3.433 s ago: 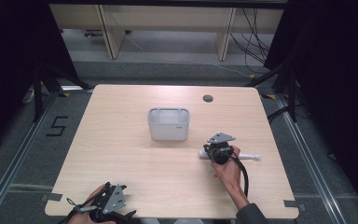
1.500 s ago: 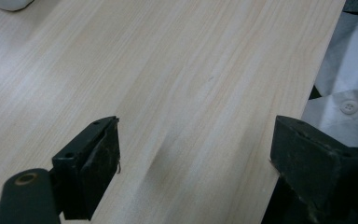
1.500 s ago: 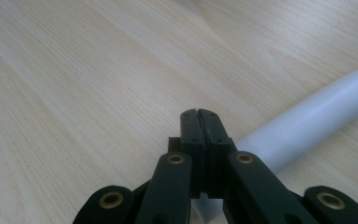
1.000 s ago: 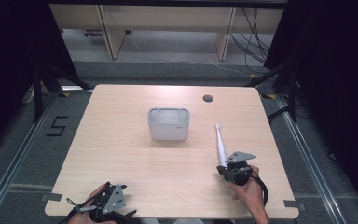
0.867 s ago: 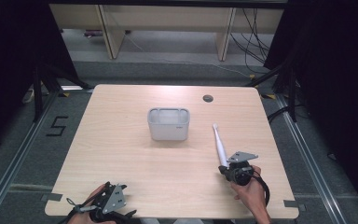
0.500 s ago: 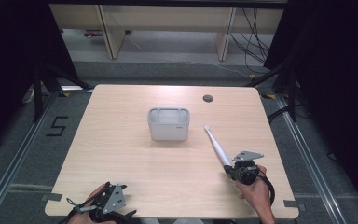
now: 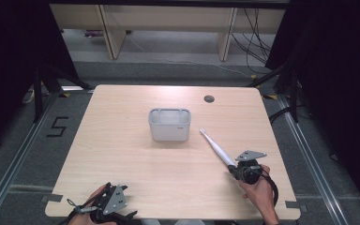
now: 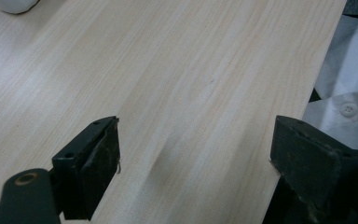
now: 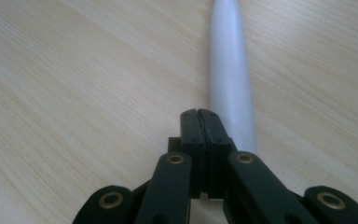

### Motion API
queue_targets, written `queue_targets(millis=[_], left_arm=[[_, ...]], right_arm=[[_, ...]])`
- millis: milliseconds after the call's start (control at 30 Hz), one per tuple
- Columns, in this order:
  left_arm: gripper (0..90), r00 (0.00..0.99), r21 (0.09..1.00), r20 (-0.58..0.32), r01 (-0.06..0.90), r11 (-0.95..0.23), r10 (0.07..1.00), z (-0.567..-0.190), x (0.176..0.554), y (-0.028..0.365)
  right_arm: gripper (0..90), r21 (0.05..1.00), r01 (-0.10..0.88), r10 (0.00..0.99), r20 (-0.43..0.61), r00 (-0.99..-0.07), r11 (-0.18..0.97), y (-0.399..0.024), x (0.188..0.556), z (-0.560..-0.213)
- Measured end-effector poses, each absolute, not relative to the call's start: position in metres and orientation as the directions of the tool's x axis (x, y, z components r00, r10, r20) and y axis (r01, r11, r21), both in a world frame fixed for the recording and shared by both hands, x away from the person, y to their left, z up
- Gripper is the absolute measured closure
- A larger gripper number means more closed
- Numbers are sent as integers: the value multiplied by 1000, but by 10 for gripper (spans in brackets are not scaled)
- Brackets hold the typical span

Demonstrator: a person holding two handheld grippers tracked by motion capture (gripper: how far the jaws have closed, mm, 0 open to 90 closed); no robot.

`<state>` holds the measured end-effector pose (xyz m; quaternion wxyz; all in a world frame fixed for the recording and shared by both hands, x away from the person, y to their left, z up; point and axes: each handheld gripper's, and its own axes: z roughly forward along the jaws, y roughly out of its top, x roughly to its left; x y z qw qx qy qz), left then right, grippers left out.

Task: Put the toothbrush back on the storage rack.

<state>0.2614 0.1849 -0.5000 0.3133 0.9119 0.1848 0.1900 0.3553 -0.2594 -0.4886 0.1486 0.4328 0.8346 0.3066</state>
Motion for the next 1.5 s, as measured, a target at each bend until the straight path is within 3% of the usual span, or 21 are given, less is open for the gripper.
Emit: queue_targets(millis=[100,367,567,667,700,933,1500], left_arm=[[155,859,636,236,216,-740,454,-500,262,185],[155,859,640,229,221,-736,458,-500,262,185],[155,858,653,219,225,-723,465,-501,263,185],[155,861,640,228,220,-736,455,-500,264,186],[155,863,636,227,220,-740,452,-500,264,187],[155,859,642,228,220,-735,457,-501,264,186],[154,860,647,224,220,-730,458,-501,264,186]], right_arm=[[863,643,614,804,-3,-595,458,-258,356,-487],[630,622,601,791,-49,-610,502,-245,358,-473],[558,609,585,779,-89,-620,535,-245,373,-459],[556,605,594,780,-75,-621,530,-245,378,-456],[543,582,645,805,-29,-592,495,-245,385,-455],[531,508,689,807,-21,-591,517,-248,410,-458],[540,416,696,773,-27,-633,585,-221,449,-464]])
